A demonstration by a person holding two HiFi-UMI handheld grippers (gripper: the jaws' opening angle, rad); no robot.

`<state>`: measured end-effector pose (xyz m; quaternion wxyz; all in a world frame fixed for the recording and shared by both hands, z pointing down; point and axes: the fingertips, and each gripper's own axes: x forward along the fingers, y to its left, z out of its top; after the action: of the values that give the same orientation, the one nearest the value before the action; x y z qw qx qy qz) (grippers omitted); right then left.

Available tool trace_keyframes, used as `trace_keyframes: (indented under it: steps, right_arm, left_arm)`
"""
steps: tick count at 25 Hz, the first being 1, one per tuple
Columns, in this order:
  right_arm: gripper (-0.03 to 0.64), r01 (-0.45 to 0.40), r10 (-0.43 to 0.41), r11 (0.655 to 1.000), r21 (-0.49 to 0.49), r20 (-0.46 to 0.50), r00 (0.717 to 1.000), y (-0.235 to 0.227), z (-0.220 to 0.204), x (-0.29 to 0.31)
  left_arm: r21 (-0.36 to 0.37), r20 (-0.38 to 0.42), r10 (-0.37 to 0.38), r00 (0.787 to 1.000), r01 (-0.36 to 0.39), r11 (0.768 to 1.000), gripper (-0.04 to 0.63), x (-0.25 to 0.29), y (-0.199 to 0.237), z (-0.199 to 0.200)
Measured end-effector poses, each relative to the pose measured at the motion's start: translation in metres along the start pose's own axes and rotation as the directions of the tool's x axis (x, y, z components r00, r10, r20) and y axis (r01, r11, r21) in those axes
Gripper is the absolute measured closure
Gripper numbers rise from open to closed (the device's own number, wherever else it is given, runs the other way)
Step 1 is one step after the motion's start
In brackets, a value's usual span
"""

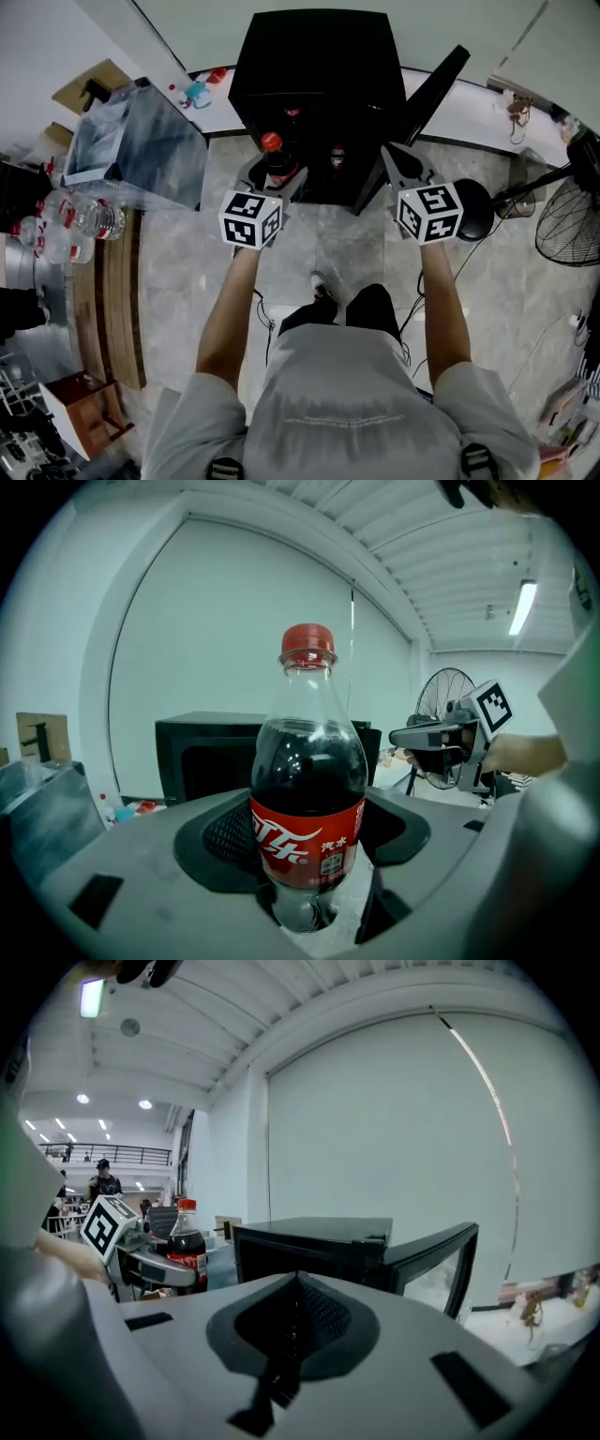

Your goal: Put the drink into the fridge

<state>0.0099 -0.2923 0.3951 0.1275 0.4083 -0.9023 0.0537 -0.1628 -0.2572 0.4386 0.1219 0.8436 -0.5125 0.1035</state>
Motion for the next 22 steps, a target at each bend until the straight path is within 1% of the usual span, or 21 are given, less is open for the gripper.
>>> trace_keyframes:
  steps: [3,6,9,12,14,16,19,22]
  right_arm:
    - [0.615,0.038,-0.038,0.999,-0.027,-0.026,0.999,-0.009,-0.015,0.011]
    - [0.615,0.050,-0.052,0.998,-0.043,-0.043,0.998,-0.020,-0.033,0.019]
    - [0.616,0.070,-0.072,0.996,-0.053,-0.048,0.996,-0.035,-0.052,0.027]
    - [0.616,0.089,-0.094,0.992,-0.088,-0.059,0.994,-0.044,-0.069,0.033]
    - [0.616,0.088,-0.094,0.992,-0.093,-0.066,0.993,-0.046,-0.081,0.040]
    - [0.615,0.085,-0.089,0.994,-0.074,-0.064,0.994,-0.047,-0.089,0.047]
    - [0.617,0.086,-0.089,0.995,-0.052,-0.063,0.994,-0.049,-0.096,0.054]
    - [0.615,0.071,-0.076,0.996,-0.061,-0.072,0.995,-0.045,-0.101,0.064]
  left_arm:
    - [-0.005,-0.016,-0.029,0.999,0.029,1.000,0.296,0.033,0.003,-0.013]
    - [-0.019,-0.027,-0.056,0.998,0.056,0.998,0.296,0.066,0.003,-0.028]
    - [-0.020,-0.019,-0.071,0.997,0.071,0.997,0.295,0.099,0.007,-0.041]
    - [-0.013,-0.013,-0.080,0.997,0.080,0.997,0.295,0.132,0.014,-0.051]
    - [0.006,-0.016,-0.086,0.996,0.086,0.996,0.295,0.151,0.017,-0.057]
    - [0.016,-0.020,-0.093,0.995,0.094,0.995,0.295,0.168,0.021,-0.064]
    - [-0.003,-0.028,-0.099,0.995,0.098,0.995,0.296,0.193,0.027,-0.074]
    - [-0.002,-0.038,-0.096,0.995,0.096,0.995,0.296,0.214,0.036,-0.080]
